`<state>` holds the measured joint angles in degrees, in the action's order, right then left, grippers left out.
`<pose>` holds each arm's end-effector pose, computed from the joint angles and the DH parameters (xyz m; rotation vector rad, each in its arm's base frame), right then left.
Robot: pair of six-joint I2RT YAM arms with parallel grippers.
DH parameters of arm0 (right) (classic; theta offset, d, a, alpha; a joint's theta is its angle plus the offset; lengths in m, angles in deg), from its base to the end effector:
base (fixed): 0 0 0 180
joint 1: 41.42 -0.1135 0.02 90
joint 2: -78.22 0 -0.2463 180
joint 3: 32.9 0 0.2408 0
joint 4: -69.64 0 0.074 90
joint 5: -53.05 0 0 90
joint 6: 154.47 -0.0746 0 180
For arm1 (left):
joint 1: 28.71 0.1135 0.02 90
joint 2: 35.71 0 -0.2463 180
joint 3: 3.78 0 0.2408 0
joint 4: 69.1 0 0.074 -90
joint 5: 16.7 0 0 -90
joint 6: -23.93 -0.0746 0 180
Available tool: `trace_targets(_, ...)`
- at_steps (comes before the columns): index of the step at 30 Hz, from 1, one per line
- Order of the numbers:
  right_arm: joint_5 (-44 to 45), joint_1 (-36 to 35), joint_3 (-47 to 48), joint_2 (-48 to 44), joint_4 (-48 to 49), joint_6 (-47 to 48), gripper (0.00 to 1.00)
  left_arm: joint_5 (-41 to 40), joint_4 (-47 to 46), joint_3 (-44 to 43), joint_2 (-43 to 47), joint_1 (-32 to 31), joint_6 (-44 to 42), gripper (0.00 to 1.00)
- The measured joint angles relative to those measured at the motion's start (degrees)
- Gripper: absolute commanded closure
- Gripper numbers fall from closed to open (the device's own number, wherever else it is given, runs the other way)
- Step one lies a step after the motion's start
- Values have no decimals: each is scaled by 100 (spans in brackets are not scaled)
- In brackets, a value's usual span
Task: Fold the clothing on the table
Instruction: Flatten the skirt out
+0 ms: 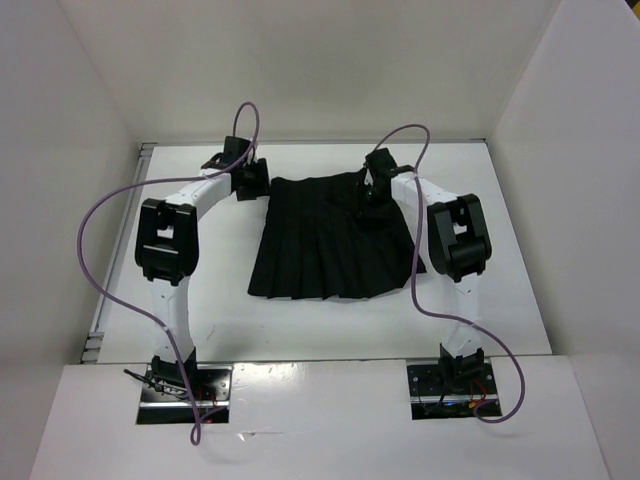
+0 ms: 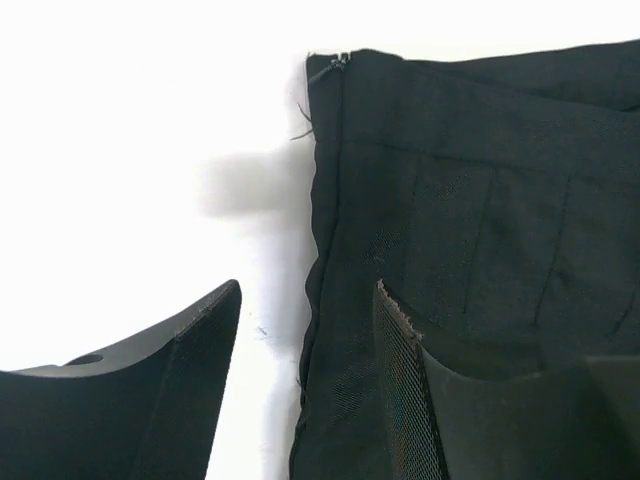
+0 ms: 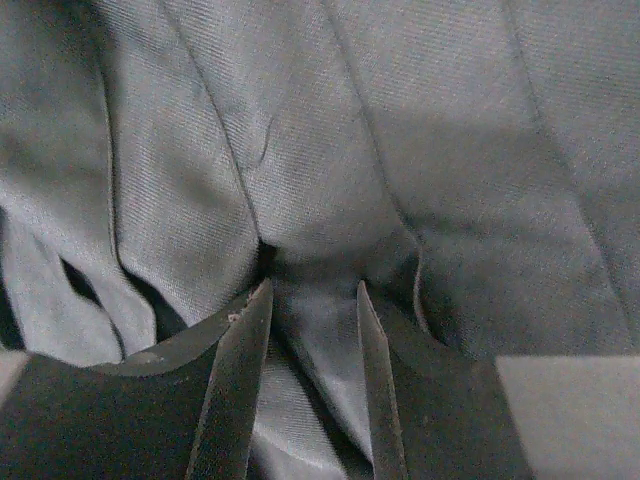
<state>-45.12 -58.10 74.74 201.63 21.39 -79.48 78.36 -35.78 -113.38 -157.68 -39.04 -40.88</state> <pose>0.4301 0.1399 0.1208 -0.0845 2.7207 0.3584 0.4801 -0.0942 0.1647 -0.2676 2.3864 -0.3992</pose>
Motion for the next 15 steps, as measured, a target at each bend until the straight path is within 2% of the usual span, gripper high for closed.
trace_targets(3, 63, -173, -310, -142, 111, -160, 55, -83, -26, 122, 63, -13, -59, 37)
trace_targets(9, -55, -422, -1650, -1027, 240, -654, 57, -197, 94, 1364, 999, -39, -79, 36)
trace_targets(15, -55, -994, -2629, -1810, -446, -1029, 57, -31, 133, 1589, 1860, 4, -181, 33)
